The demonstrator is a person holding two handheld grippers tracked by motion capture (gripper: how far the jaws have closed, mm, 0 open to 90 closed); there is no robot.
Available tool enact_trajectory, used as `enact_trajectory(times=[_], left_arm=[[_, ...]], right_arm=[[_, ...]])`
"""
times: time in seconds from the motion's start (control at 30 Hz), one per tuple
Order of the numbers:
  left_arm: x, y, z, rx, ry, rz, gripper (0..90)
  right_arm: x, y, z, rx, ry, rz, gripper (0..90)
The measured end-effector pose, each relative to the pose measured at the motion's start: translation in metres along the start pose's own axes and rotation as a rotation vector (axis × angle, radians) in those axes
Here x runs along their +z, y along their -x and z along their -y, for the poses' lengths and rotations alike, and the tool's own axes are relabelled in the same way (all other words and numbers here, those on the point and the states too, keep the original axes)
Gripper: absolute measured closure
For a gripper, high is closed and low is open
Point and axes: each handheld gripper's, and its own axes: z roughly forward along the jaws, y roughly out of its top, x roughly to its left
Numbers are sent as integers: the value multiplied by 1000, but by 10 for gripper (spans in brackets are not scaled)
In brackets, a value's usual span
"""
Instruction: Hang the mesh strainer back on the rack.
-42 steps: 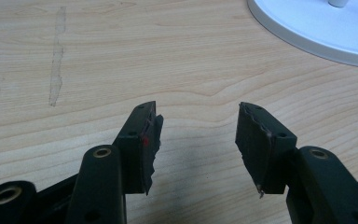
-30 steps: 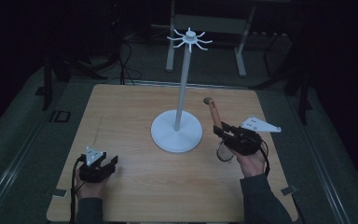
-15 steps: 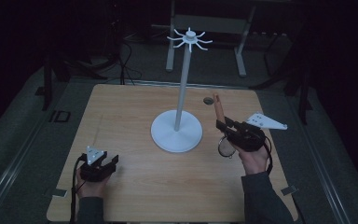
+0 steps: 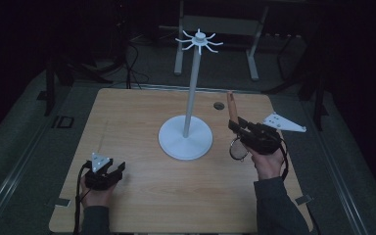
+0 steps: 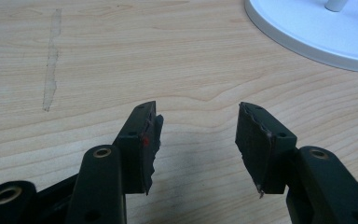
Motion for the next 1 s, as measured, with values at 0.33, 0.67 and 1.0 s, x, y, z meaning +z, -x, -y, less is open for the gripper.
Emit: enact_trajectory(times=[0.33,0.67,1.0], left_arm=[[2,3,-1,11,-4,5,487],[1,1,-1,7,1,5,487],[1,1,-1,6,1,3,487]], right_arm=[[1,1,-8,-1,11,11,686],[7,0,-16,-5,23,8,686],[14,-1,-27,-14,27,-8,686]])
